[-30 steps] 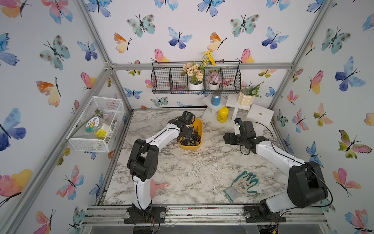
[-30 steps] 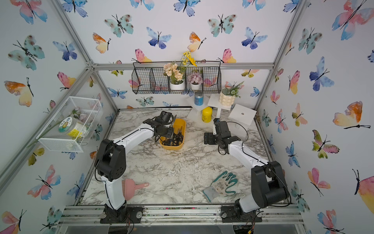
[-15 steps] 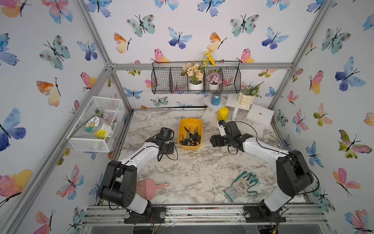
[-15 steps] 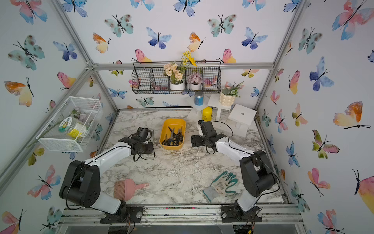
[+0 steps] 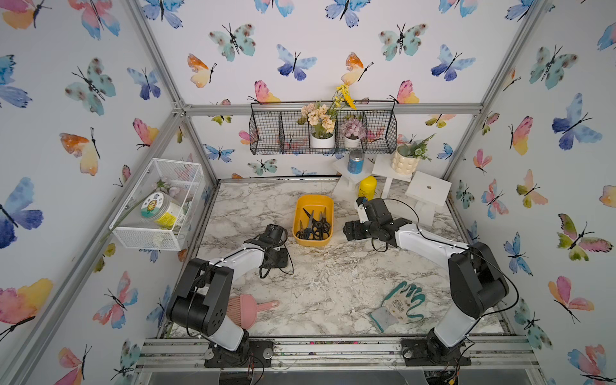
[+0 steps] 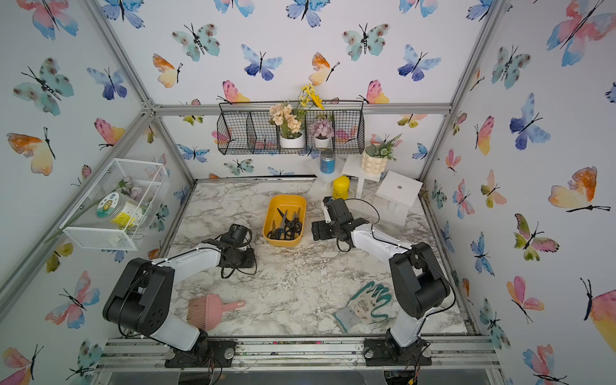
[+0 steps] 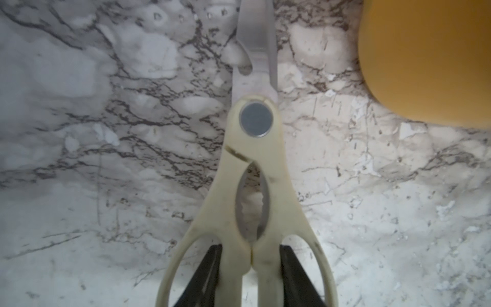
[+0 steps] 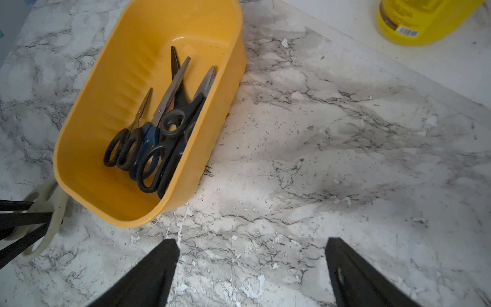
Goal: Take the scissors out of the storage box
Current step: Place the scissors at the center of the board, then pick up the scissors from the storage box.
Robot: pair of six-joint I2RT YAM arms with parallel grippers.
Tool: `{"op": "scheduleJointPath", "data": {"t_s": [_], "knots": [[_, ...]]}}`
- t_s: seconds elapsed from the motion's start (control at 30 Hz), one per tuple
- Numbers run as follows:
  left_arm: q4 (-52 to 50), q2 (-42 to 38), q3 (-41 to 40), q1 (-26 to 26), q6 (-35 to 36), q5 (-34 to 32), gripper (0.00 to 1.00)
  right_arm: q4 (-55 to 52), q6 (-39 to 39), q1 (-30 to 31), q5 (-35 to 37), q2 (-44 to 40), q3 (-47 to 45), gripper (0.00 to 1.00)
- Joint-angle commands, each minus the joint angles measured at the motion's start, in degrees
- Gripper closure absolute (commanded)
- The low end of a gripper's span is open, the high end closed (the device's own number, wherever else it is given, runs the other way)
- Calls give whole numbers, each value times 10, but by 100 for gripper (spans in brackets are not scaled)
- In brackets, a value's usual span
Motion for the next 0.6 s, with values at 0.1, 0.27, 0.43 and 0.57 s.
{"op": "scheduleJointPath", "data": {"t_s": [0.1, 0.27, 0.43, 0.57], "knots": [[-31, 5, 27, -5, 1, 5, 57, -3, -4, 3, -7, 5, 13, 7], [-91, -35, 60, -9, 5, -33, 52, -18, -11, 3, 0, -2, 14, 7], [-118, -43, 169, -52, 2, -47, 52, -34, -14, 3, 18, -11, 23, 6], [-112, 27, 279, -75, -28, -9, 52, -48, -8, 3, 25, -20, 28, 6]]}}
